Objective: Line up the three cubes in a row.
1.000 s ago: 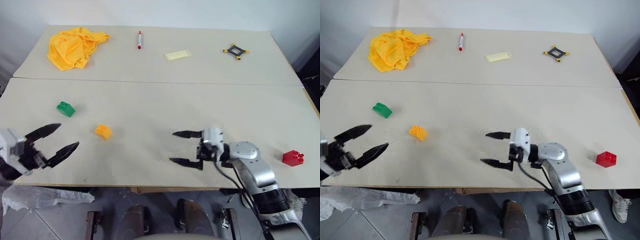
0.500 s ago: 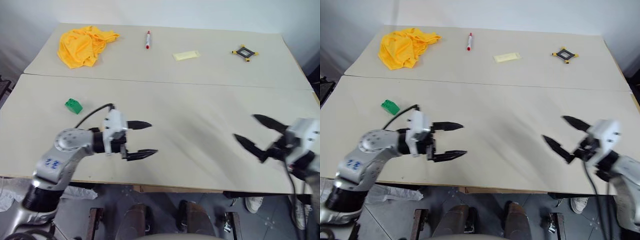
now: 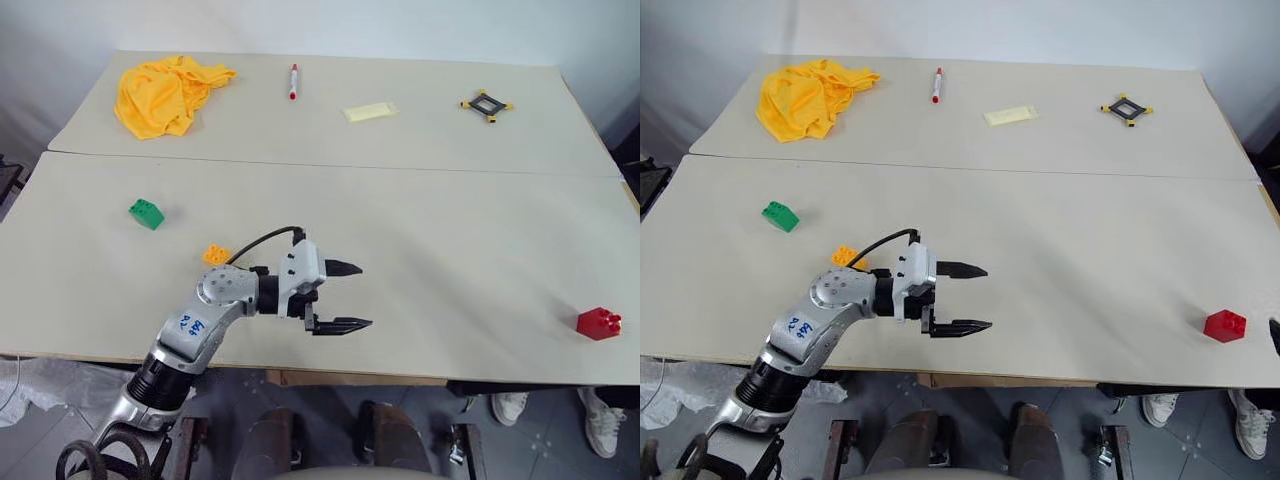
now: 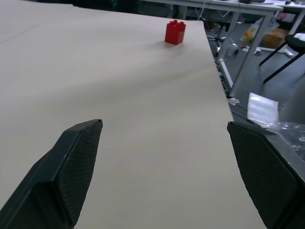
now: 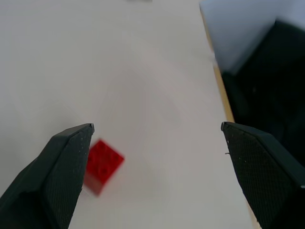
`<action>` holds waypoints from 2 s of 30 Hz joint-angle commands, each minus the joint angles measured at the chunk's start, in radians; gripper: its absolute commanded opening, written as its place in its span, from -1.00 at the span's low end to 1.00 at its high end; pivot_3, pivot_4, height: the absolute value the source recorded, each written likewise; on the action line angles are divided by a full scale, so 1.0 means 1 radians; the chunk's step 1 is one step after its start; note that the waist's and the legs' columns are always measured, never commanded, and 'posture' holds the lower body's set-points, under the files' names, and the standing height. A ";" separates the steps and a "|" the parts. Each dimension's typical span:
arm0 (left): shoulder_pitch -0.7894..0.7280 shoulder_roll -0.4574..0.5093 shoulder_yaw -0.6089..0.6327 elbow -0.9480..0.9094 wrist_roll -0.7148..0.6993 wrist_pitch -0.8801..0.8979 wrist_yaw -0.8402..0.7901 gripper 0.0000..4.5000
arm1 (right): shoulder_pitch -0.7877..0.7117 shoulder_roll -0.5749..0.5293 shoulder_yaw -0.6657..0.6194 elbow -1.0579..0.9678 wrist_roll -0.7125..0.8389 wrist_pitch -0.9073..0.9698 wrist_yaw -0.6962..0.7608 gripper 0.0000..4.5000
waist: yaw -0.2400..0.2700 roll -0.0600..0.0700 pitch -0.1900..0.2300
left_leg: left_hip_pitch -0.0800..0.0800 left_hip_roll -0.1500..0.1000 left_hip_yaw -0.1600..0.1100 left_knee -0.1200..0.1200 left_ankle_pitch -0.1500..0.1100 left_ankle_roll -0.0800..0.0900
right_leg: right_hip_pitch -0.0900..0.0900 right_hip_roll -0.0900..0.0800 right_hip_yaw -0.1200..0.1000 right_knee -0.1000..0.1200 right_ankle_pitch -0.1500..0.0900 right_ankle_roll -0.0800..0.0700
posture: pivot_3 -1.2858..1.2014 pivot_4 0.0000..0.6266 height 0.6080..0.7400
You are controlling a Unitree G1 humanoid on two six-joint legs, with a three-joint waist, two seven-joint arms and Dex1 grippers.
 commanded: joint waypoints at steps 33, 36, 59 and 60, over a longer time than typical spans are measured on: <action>-0.008 -0.041 0.009 0.097 0.057 -0.198 -0.118 1.00 | -0.376 -0.069 0.203 -0.157 0.063 0.853 -0.529 -0.15 | 0.000 0.003 -0.002 | -0.003 -0.001 -0.002 0.003 0.000 0.001 | 0.000 -0.001 -0.001 0.001 0.001 0.001 | 0.03 -0.52 1.00; 0.000 -0.042 0.026 0.106 0.055 -0.219 -0.110 1.00 | -0.373 -0.081 0.232 -0.161 0.059 0.789 -0.470 -0.34 | 0.001 0.003 -0.002 | -0.003 -0.001 -0.002 0.003 0.000 0.001 | 0.000 -0.001 -0.001 0.001 0.001 0.001 | 0.03 -0.52 1.00; 0.123 0.226 0.362 0.160 -0.097 -0.301 -0.282 1.00 | -1.266 -0.086 1.212 0.575 -0.357 -0.172 0.589 -0.34 | -0.027 -0.001 0.002 | -0.005 -0.001 -0.005 0.004 0.001 0.001 | 0.000 -0.001 -0.006 0.000 0.001 0.001 | 0.03 -0.52 1.00; 0.134 0.237 0.381 0.148 -0.105 -0.295 -0.279 1.00 | -1.289 -0.074 1.239 0.620 -0.380 -0.204 0.623 -0.34 | -0.030 -0.002 0.002 | -0.005 -0.001 -0.005 0.004 0.001 0.001 | 0.000 -0.001 -0.006 0.000 0.001 0.001 | 0.03 -0.52 1.00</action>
